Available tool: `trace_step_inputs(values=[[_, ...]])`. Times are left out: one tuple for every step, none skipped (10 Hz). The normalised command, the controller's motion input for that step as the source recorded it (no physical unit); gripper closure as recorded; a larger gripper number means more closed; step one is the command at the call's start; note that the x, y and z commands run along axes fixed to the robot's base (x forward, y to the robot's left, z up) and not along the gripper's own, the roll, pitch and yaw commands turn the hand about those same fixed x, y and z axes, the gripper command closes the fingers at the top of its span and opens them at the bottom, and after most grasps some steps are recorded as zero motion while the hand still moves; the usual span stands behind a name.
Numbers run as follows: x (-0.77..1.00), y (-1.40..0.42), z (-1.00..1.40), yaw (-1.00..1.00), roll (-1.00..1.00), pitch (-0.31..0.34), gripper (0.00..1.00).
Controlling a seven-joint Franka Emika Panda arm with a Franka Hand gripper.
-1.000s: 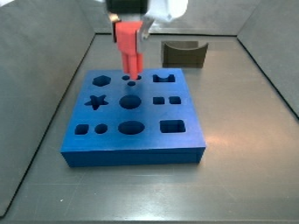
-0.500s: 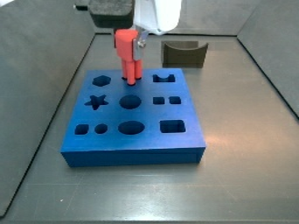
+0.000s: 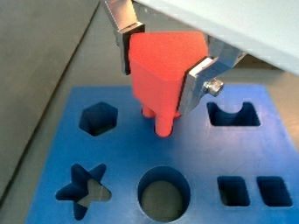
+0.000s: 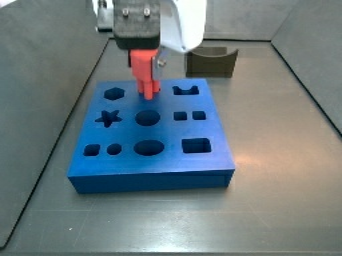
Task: Insert the 3 prong object.
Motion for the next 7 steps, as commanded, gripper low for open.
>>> trace_step_inputs(values=[[0.01,-0.1,-0.43,-0.24,-0.1,-0.071,1.0],[0.09,-0.11,-0.39,-0.35,-0.09,-0.041,1.0],[0.18,-0.05,-0.33,-0.37,-0.07,-0.011,1.0],[0.26,-0.04,-0.27,-0.29,-0.05,0.0,1.0],[0.17,-0.06,-0.15,-0.28,-0.05,0.0,1.0],[0.03,0.0,-0.05,-0.03,-0.06,0.0,1.0],[0.0,0.0,0.0,0.0,0.0,0.0,1.0]])
